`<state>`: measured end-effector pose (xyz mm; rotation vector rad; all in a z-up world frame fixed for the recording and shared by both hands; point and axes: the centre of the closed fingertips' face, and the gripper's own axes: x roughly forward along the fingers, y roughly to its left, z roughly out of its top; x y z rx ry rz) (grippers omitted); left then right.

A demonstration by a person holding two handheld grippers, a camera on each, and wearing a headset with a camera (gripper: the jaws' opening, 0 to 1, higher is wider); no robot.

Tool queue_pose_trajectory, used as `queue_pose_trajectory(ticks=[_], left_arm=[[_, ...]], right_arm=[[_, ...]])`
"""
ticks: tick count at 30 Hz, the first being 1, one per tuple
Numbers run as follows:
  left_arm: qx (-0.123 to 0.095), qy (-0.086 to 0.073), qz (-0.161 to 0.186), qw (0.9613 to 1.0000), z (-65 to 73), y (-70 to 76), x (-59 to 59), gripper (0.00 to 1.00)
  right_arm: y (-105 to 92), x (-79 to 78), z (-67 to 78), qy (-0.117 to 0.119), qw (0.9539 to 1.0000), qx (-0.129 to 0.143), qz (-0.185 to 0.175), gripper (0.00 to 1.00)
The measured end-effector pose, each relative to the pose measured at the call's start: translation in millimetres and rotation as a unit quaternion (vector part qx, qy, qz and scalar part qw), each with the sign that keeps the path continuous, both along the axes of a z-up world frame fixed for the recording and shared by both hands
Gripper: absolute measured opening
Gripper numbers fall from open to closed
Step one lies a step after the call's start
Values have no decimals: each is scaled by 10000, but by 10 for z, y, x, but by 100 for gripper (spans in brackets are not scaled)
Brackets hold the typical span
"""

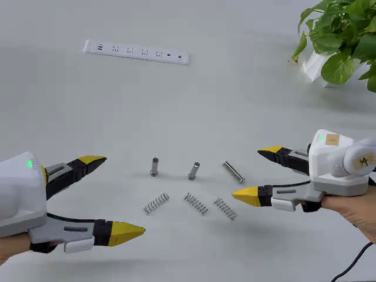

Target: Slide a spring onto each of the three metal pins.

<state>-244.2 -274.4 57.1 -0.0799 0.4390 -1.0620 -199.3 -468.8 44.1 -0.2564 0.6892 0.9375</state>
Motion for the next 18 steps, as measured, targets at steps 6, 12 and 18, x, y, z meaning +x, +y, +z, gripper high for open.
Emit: queue_pose_trajectory(ticks=[6,12,18], left_arm=[[-37,13,30,10000,0,11,12,98],[-78,12,31,10000,11,4,20,98],[-109,17,23,9999,16,-21,24,97]], right_arm=[[35,115,-46,109,9999,-110,0,63],[124,186,-96,243,9993,-265,39,55],[157,324,-183,404,9981,-464,67,46]])
